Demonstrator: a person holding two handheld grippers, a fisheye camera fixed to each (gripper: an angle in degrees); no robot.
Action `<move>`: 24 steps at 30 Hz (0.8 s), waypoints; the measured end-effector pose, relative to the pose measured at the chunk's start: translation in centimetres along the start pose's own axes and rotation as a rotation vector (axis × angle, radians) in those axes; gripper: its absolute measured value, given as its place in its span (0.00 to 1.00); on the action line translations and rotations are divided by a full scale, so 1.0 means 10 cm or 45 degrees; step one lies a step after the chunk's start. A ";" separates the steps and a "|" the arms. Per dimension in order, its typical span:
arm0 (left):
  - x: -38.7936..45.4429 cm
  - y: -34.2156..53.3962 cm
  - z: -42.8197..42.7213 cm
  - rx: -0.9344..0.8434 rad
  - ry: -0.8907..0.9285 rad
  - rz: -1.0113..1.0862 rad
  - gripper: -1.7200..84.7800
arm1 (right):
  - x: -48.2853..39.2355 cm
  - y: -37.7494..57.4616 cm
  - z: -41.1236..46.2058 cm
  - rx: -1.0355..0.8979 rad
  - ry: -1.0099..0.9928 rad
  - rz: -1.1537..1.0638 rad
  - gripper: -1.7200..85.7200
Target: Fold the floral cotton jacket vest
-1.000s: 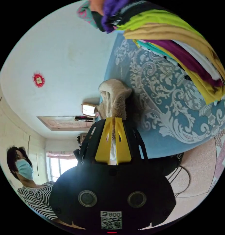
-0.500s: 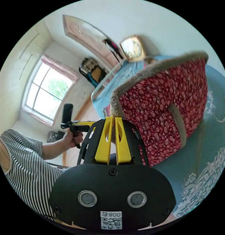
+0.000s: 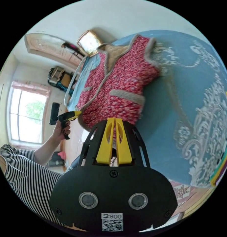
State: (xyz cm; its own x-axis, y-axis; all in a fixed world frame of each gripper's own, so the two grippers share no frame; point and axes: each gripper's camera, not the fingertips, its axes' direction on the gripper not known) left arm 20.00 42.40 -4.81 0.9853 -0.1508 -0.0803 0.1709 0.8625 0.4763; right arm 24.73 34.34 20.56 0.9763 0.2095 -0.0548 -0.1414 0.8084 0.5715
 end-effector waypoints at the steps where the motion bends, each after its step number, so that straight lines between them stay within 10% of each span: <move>1: -0.04 -0.02 0.00 0.003 -0.023 -0.019 0.19 | 0.06 -0.03 -0.03 0.012 0.033 0.049 0.06; 24: 0.04 0.18 0.42 -0.257 0.204 -0.025 0.07 | -0.23 -0.57 -0.70 -0.166 -0.156 0.013 0.02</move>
State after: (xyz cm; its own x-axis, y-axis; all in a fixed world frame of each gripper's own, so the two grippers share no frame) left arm 20.67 41.86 -0.25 0.9669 -0.1037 -0.2333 0.1710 0.9416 0.2901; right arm 22.10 33.07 11.70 0.9863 0.1559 0.0547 -0.1635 0.8728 0.4599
